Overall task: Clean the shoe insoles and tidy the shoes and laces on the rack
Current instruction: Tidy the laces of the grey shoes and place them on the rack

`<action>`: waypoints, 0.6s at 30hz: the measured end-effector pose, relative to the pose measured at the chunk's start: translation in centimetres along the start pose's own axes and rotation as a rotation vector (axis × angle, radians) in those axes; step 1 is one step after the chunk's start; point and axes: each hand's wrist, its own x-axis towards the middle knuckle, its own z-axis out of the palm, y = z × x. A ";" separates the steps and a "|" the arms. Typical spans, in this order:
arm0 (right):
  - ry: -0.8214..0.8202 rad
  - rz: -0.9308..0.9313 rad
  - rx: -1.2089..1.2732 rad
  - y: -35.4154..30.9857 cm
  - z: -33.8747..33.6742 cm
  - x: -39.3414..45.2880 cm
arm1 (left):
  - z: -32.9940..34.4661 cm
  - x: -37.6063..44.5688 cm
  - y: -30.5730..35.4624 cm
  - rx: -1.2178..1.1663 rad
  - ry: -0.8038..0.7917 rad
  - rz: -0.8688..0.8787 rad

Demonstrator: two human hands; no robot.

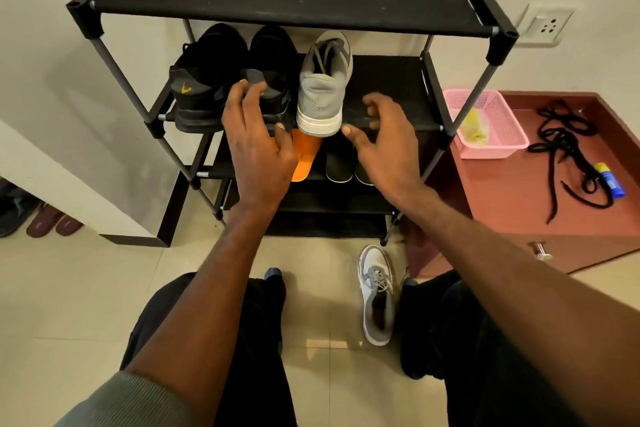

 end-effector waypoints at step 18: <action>-0.557 0.992 -0.273 23.4 6.6 -18.8 | 15.5 -26.9 -3.5 0.237 -1.276 -0.578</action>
